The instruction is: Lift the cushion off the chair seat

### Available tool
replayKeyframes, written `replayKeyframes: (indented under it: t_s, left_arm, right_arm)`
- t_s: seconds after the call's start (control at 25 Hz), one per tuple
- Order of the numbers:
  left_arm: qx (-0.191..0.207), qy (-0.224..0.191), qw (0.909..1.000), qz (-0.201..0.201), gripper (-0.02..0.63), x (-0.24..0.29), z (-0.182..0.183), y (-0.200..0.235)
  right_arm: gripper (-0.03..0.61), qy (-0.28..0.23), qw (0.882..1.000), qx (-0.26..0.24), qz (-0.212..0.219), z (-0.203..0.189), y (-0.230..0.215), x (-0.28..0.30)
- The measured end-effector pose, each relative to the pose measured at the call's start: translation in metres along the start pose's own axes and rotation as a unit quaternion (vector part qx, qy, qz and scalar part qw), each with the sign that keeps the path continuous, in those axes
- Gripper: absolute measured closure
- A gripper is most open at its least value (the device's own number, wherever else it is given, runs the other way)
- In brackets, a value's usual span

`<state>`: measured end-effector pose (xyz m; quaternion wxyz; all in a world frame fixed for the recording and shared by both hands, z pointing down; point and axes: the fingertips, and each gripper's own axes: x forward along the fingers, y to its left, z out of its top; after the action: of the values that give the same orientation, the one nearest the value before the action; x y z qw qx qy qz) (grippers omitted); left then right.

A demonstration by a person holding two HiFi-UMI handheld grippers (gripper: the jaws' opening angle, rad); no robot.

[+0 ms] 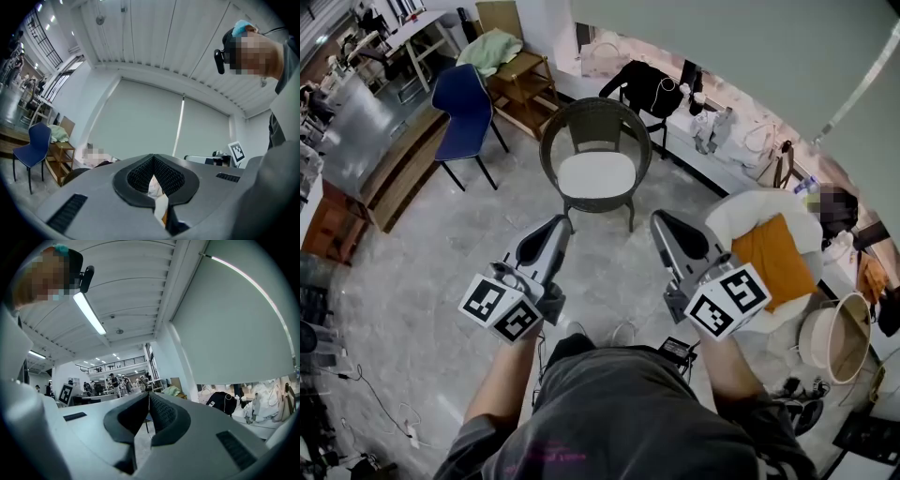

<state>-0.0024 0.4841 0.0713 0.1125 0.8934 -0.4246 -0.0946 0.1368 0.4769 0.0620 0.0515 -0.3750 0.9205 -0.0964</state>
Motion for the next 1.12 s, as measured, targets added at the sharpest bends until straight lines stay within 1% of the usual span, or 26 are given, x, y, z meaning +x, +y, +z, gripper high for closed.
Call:
replayKeyframes:
  t_s: [0.32, 0.72, 0.88, 1.12]
  left_arm:
    - [0.002, 0.001, 1.0000, 0.005, 0.604, 0.011, -0.001, 0.001]
    - [-0.005, 0.004, 1.0000, 0.006, 0.604, 0.035, -0.005, 0.027]
    - [-0.011, 0.009, 0.9999, 0.004, 0.604, 0.053, -0.005, 0.052]
    - [-0.019, 0.017, 0.9997, 0.001, 0.604, 0.089, -0.002, 0.106]
  right_arm:
    - [0.564, 0.006, 1.000, 0.001, -0.001, -0.002, -0.013, -0.004]
    - [0.563, 0.017, 1.000, 0.004, -0.009, -0.008, -0.039, 0.019]
    - [0.563, 0.023, 1.000, 0.009, -0.015, -0.012, -0.055, 0.042]
    - [0.563, 0.036, 0.999, 0.013, -0.018, -0.018, -0.082, 0.102]
